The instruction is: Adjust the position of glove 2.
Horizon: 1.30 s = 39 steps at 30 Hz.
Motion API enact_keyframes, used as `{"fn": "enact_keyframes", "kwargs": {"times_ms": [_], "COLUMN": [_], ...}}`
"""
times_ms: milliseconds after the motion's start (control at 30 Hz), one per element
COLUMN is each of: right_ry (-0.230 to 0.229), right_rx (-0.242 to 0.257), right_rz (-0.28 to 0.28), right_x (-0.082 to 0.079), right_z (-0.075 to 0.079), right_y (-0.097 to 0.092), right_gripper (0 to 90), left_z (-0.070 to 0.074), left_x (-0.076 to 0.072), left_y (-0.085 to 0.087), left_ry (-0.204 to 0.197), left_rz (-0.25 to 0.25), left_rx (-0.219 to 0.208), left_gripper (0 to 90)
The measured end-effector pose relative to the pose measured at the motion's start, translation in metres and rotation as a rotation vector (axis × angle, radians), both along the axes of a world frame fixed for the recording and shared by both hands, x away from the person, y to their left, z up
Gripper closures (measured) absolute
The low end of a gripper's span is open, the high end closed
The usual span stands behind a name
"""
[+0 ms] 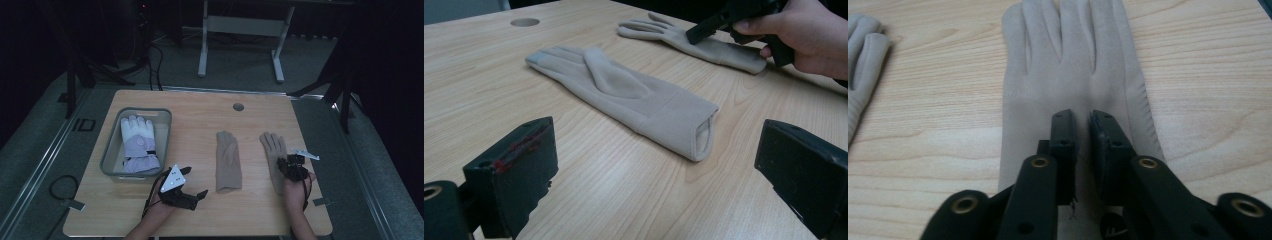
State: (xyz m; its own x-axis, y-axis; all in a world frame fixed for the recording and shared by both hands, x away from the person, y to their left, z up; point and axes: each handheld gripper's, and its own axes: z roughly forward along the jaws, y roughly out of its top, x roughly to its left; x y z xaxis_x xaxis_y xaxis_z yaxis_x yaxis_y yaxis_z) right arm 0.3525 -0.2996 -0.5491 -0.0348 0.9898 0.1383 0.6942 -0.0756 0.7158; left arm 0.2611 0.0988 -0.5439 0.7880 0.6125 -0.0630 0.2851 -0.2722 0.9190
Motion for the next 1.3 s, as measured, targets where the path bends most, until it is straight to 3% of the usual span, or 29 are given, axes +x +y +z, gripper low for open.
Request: {"fn": "enact_keyframes", "kwargs": {"times_ms": [67, 200, 333, 467, 533, 600, 833, 1000, 1133, 1300], "right_ry": [-0.007, -0.053, -0.064, -0.112, -0.116, -0.126, -0.088, -0.074, -0.059, -0.034], "right_rx": [0.015, -0.049, -0.073, -0.093, -0.078, -0.100, -0.120, -0.149, -0.137, -0.160], "right_rz": [0.009, 0.051, 0.209, 0.344, 0.397, 0.428, 0.559, 0.595, 0.608, 0.594], "right_x": [0.000, -0.002, 0.002, 0.002, 0.003, 0.003, 0.007, 0.009, 0.013, 0.016], "right_z": [0.003, 0.014, 0.022, 0.028, 0.030, 0.032, 0.029, 0.020, 0.012, -0.001], "right_y": [-0.002, -0.002, -0.006, -0.016, -0.022, -0.029, -0.046, -0.047, -0.044, -0.041], "right_gripper": [75.7, 68.3, 59.0, 59.0, 59.0, 59.2, 56.1, 56.5, 55.6, 58.1], "left_z": [-0.001, -0.004, -0.004, -0.003, -0.003, -0.003, -0.004, -0.004, -0.004, -0.005], "left_x": [0.000, 0.001, 0.001, 0.001, 0.001, 0.002, 0.002, 0.002, 0.001, 0.002], "left_y": [0.000, 0.000, 0.000, 0.001, 0.002, 0.002, 0.003, 0.003, 0.003, 0.004], "left_ry": [0.004, 0.007, 0.005, 0.003, 0.003, 0.008, 0.007, 0.008, 0.004, 0.006], "left_rz": [-0.005, -0.015, -0.017, -0.014, -0.013, -0.014, -0.009, -0.017, -0.028, -0.026], "left_rx": [-0.002, 0.001, 0.003, 0.001, 0.000, -0.001, -0.004, -0.002, -0.011, -0.009], "left_gripper": [3.7, 3.7, 3.8, 3.9, 3.9, 3.9, 3.8, 3.9, 3.9, 3.8]}}
